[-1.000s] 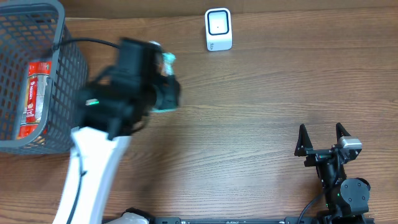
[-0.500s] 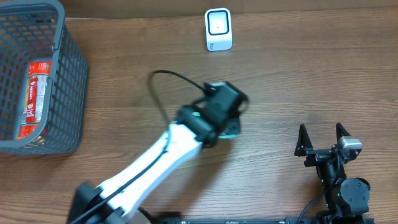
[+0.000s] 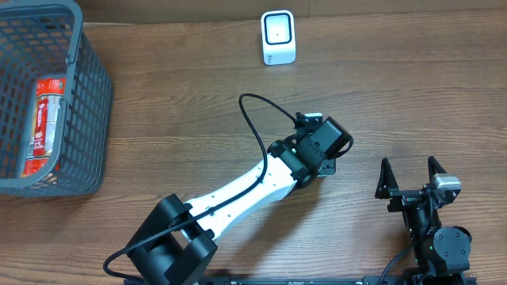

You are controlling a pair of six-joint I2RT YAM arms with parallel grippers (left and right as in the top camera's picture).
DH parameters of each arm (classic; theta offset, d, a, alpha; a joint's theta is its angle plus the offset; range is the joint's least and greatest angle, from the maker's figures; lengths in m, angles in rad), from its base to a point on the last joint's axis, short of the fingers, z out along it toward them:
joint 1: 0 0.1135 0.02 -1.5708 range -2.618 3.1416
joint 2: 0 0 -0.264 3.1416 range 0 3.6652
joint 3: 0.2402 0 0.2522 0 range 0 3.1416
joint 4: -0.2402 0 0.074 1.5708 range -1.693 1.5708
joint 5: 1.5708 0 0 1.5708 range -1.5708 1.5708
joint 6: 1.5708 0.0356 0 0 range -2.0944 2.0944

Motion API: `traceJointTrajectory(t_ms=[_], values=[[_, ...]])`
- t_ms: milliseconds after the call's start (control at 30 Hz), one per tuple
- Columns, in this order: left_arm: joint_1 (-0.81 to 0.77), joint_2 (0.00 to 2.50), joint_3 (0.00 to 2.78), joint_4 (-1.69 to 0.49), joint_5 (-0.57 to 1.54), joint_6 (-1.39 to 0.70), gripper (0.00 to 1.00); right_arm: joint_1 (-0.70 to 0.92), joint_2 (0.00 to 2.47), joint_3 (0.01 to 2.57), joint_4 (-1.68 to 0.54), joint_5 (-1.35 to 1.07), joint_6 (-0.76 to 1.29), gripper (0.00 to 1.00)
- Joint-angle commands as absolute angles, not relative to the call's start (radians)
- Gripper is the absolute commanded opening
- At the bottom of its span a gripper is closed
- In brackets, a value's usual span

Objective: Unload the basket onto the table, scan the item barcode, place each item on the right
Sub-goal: 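Lift the Kleenex packs out and carry them toward table center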

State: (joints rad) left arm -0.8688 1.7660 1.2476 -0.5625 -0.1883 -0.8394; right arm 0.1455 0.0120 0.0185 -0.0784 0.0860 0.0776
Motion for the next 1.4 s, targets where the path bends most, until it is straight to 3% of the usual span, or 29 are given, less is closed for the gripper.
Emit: traceJointTrajectory(t_ms=[0,400,533,633,700,1000,1300,1367], values=[[-0.903,1.784,1.254,-0.541,-0.275,-0.852,0.13,0.144,0.006,0.008,-0.074,0.096,0.078,1.0],[-0.931,1.839,1.255,-0.529,-0.262,-0.813,0.24,0.144,0.006,0.008,-0.074,0.096,0.077,1.0],[-0.931,1.839,1.255,-0.53,-0.262,-0.807,0.4,0.144,0.006,0.008,-0.074,0.096,0.077,1.0],[-0.931,1.839,1.255,-0.525,-0.244,-0.807,0.61,0.144,0.006,0.008,-0.074,0.096,0.077,1.0],[-0.931,1.839,1.255,-0.524,-0.227,-0.807,0.66,0.144,0.006,0.008,-0.074,0.096,0.077,1.0],[-0.931,1.839,1.255,-0.524,-0.213,-0.805,0.72,0.144,0.006,0.008,-0.074,0.096,0.078,1.0],[-0.928,1.838,1.285,-0.512,-0.237,-0.691,0.7,0.144,0.006,0.008,-0.074,0.096,0.077,1.0],[-0.928,1.838,1.303,-0.513,-0.239,-0.658,0.77,0.144,0.006,0.008,-0.074,0.096,0.077,1.0]])
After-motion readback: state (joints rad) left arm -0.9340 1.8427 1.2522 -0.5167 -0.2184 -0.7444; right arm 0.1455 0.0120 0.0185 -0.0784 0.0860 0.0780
